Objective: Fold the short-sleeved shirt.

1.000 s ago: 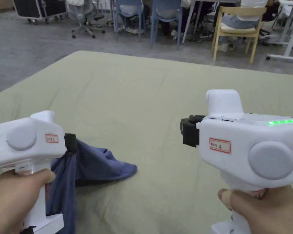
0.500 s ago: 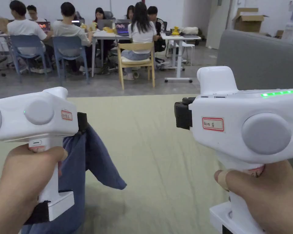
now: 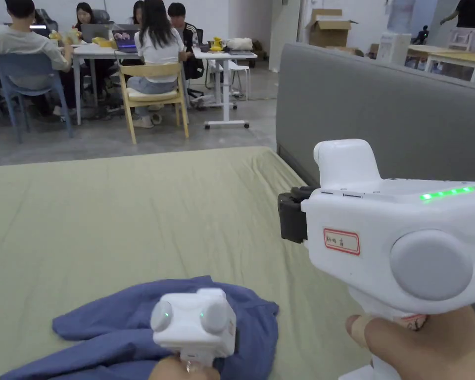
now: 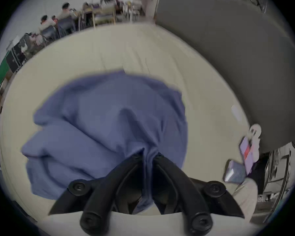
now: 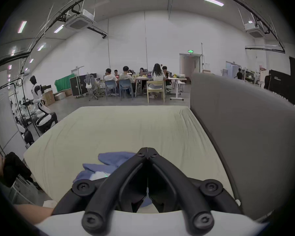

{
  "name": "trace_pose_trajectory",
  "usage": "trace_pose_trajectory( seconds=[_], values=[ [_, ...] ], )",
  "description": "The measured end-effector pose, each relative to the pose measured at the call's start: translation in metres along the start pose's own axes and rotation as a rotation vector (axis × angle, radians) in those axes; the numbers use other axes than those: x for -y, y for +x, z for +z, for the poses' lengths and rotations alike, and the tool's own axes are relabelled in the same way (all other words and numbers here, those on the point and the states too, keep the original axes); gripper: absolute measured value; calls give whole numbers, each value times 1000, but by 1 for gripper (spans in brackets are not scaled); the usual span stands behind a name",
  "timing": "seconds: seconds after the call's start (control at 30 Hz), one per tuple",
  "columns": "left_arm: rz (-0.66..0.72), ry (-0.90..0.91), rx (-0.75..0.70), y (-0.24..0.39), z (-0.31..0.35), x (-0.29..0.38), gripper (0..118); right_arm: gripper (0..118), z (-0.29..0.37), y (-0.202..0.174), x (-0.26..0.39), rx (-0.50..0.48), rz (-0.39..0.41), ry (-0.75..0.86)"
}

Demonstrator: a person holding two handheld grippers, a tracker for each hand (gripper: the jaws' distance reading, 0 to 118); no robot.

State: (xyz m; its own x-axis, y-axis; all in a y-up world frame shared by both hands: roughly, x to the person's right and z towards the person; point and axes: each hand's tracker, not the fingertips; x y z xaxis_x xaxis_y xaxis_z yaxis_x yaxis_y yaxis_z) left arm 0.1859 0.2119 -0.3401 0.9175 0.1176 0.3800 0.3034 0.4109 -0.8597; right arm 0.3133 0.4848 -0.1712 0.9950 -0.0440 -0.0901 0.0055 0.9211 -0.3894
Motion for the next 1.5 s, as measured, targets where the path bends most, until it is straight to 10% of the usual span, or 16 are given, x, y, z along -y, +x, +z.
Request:
trace_pose_trajectory(
  seconds=[0.07, 0.1, 0.37, 0.6, 0.67, 1.0, 1.03, 1.07, 1.4, 1.5],
  values=[
    [28, -34, -8, 1, -20, 11, 106, 3, -6, 7, 10, -10, -18, -30],
    [55, -47, 41, -1, -23, 14, 118, 3, -10, 9, 14, -16, -24, -47],
    [251, 358, 191, -97, 130, -4, 118, 3, -29, 12, 15, -74, -67, -16],
    [313, 509, -346, -192, 228, 109, 114, 3, -76, -6, 51, -180, -127, -38],
    [332, 450, -338, -204, 219, 143, 0, 3, -93, -15, 69, -189, -143, -90],
    [393, 298, -281, -274, 137, 129, 8, 3, -149, -43, 107, -208, -115, -243],
    [384, 308, -297, -270, 134, 120, 76, 3, -153, -41, 109, -202, -113, -250],
    [359, 306, -329, -276, 120, 107, 118, 3, -158, -38, 112, -191, -115, -261],
    [211, 87, -357, -303, -19, 32, 117, 3, -198, 2, 134, -77, -98, -398],
    [180, 93, -311, -268, 2, 24, 58, 3, -222, 14, 141, -80, -82, -461]
  ],
)
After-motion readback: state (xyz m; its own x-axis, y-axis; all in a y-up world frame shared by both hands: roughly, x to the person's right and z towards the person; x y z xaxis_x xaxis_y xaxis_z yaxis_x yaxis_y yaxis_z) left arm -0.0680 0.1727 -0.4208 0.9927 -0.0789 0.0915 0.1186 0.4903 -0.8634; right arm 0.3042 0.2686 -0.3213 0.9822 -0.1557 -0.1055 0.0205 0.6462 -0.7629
